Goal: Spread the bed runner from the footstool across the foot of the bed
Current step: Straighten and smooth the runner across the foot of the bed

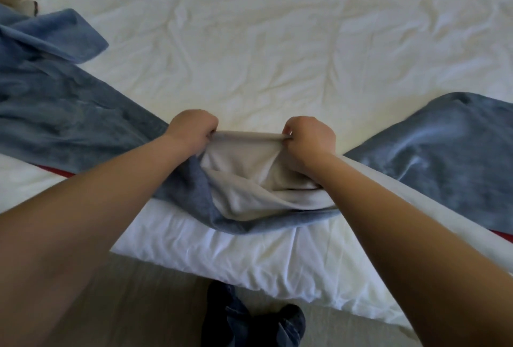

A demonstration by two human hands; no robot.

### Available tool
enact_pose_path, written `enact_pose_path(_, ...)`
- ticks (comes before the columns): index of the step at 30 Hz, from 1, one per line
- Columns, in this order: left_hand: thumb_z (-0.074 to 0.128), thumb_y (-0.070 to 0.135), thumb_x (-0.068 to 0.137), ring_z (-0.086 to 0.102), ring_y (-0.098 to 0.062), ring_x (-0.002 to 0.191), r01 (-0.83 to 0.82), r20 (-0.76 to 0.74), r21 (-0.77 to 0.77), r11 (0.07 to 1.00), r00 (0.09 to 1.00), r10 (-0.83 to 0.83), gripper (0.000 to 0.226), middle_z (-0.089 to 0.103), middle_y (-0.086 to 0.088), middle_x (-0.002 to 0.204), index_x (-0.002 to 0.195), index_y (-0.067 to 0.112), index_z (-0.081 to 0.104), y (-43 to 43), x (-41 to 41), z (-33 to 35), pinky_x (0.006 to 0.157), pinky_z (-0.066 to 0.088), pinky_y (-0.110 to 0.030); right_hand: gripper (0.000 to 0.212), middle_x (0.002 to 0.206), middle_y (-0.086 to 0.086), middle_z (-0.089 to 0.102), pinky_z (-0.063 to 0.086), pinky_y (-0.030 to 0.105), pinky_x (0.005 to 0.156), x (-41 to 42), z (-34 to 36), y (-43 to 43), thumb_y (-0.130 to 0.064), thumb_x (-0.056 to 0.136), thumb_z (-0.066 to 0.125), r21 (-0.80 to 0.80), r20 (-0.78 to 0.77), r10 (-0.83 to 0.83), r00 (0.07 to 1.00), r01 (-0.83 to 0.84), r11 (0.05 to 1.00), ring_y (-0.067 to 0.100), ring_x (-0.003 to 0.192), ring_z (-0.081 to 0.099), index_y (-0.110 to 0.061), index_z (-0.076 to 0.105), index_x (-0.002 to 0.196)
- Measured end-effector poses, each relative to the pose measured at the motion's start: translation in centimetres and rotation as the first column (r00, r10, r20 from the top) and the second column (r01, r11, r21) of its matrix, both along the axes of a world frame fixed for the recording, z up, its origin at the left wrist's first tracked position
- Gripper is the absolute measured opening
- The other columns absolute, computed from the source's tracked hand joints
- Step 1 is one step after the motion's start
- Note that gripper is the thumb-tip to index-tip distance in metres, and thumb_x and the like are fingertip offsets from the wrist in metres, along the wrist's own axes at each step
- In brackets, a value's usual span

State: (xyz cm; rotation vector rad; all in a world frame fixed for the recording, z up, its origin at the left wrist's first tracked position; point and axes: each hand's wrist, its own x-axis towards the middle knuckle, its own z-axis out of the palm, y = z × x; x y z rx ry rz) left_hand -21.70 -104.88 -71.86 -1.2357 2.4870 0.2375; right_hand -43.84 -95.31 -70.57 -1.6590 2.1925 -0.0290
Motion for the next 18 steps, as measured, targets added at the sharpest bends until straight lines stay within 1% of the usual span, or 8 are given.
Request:
enact_pose_path(5,0.050,0.001,0.083,0.058,-0.037,0.094,-0.010,-0.059,-0.124,0.992,0.998,0.003,0.022,0.061,-0.018,0.104,0.100,0.005,0.065,-3.8,-3.4,2.4,0.076,0.046,-0.039,0.030,0.102,0.002,0.064,0.036,0.028,0.067,-2.2,1.2,-2.2,-0.005,0.076,0.047,-0.118,0.018,-0.159,0.987,0.160,0.980,0.027,0.095,0.059,-0.020,0.065,0.094)
enact_pose_path(7,0.050,-0.001,0.084,0.058,-0.038,0.094,-0.002,-0.115,-0.187,0.982,0.993,-0.020,0.023,0.060,-0.019,0.105,0.100,0.004,0.065,-5.5,-5.2,3.6,0.075,0.046,-0.041,0.029,0.102,0.002,0.064,0.035,0.028,0.067,-3.4,2.0,-3.3,-0.006,0.077,0.047,-0.181,0.015,-0.221,0.975,0.220,0.959,0.027,0.096,0.059,-0.022,0.065,0.094)
enact_pose_path(9,0.050,-0.003,0.083,0.057,-0.038,0.093,0.001,-0.174,-0.253,0.967,0.984,-0.047,0.021,0.059,-0.020,0.104,0.097,0.002,0.065,-7.0,-6.8,4.9,0.072,0.045,-0.042,0.033,0.101,0.002,0.065,0.035,0.028,0.066,-4.7,2.9,-4.2,-0.004,0.074,0.045,-0.266,0.002,-0.266,0.964,0.257,0.929,0.027,0.094,0.059,-0.024,0.065,0.092)
enact_pose_path(11,0.050,-0.004,0.082,0.054,-0.038,0.094,0.000,-0.260,-0.283,0.959,0.962,-0.077,0.019,0.056,-0.020,0.104,0.095,0.001,0.062,-7.7,-7.6,5.7,0.070,0.043,-0.043,0.035,0.099,0.002,0.065,0.035,0.028,0.065,-5.6,3.6,-4.4,-0.004,0.071,0.044,-0.329,0.015,-0.306,0.952,0.294,0.898,0.028,0.093,0.059,-0.025,0.064,0.090)
enact_pose_path(13,0.050,-0.003,0.080,0.053,-0.038,0.091,0.030,-0.319,-0.233,0.972,0.942,-0.105,0.016,0.053,-0.018,0.103,0.092,0.003,0.058,-7.4,-7.5,5.7,0.069,0.043,-0.044,0.033,0.100,0.002,0.065,0.035,0.028,0.065,-5.8,3.6,-3.8,-0.007,0.072,0.044,-0.309,0.034,-0.302,0.953,0.298,0.903,0.027,0.092,0.058,-0.025,0.064,0.091)
enact_pose_path(15,0.050,0.001,0.079,0.054,-0.037,0.085,0.068,-0.327,-0.174,0.982,0.937,-0.123,0.012,0.055,-0.016,0.097,0.090,0.005,0.055,-6.3,-6.3,4.8,0.066,0.041,-0.043,0.029,0.098,0.000,0.065,0.036,0.027,0.064,-5.1,2.9,-2.5,-0.010,0.074,0.046,-0.244,0.055,-0.259,0.964,0.265,0.933,0.025,0.089,0.058,-0.025,0.063,0.092)
enact_pose_path(16,0.051,0.003,0.079,0.055,-0.037,0.083,0.081,-0.328,-0.171,0.982,0.935,-0.135,0.011,0.057,-0.016,0.094,0.089,0.007,0.054,-5.7,-5.5,4.3,0.064,0.039,-0.041,0.027,0.095,0.000,0.064,0.036,0.027,0.063,-4.5,2.6,-1.7,-0.011,0.074,0.047,-0.213,0.065,-0.230,0.971,0.239,0.947,0.024,0.087,0.058,-0.024,0.063,0.091)
enact_pose_path(18,0.053,0.004,0.078,0.057,-0.036,0.076,0.122,-0.345,-0.238,0.964,0.917,-0.201,0.007,0.059,-0.015,0.086,0.084,0.007,0.054,-4.1,-3.4,3.5,0.058,0.038,-0.038,0.021,0.086,-0.003,0.062,0.037,0.028,0.060,-3.0,2.3,-0.2,-0.013,0.074,0.050,-0.160,0.079,-0.154,0.985,0.166,0.973,0.022,0.078,0.055,-0.025,0.060,0.088)
